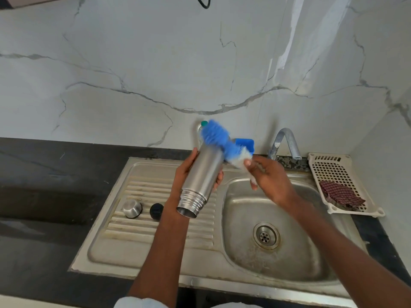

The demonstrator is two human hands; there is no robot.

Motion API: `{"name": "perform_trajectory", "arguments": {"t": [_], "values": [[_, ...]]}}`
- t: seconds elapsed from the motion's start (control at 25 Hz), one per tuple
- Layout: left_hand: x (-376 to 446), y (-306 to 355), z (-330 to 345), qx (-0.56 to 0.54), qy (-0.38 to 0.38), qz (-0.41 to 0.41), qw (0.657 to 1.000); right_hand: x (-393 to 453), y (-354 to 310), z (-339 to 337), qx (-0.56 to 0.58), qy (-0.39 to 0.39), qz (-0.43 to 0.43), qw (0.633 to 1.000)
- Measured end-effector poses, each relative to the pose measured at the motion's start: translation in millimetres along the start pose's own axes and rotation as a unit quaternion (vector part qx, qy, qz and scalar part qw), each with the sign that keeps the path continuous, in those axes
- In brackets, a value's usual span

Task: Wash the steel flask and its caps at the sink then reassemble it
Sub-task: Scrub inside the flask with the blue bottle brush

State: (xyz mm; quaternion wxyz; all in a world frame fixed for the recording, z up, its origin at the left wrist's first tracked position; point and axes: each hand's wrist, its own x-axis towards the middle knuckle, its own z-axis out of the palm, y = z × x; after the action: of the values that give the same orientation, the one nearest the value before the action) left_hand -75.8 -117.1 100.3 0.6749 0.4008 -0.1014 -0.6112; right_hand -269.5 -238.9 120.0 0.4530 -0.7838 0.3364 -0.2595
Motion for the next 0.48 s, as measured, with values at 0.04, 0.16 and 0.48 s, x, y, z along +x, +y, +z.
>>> {"name": "perform_trajectory", "arguments": {"t": [0.04,0.16,0.48], "values": [[3.9,-1.4,-0.2,-0.028,-0.031,-0.023,0.999,4.7,2.5,-1.9,-0.025,0.034,-0.002,0.999],[-8.9,-11.9,-12.0,-0.007,0.065,-0.002,0.998,-9.9,5.0,-10.4,-0.047,-0.056,-0.078,0.994],[8.6,-2.6,4.5,0.028,0.036,-0.024,0.999,-2.5,9.2,-12.4,-0.077,0.041,-0.010,0.996]]}}
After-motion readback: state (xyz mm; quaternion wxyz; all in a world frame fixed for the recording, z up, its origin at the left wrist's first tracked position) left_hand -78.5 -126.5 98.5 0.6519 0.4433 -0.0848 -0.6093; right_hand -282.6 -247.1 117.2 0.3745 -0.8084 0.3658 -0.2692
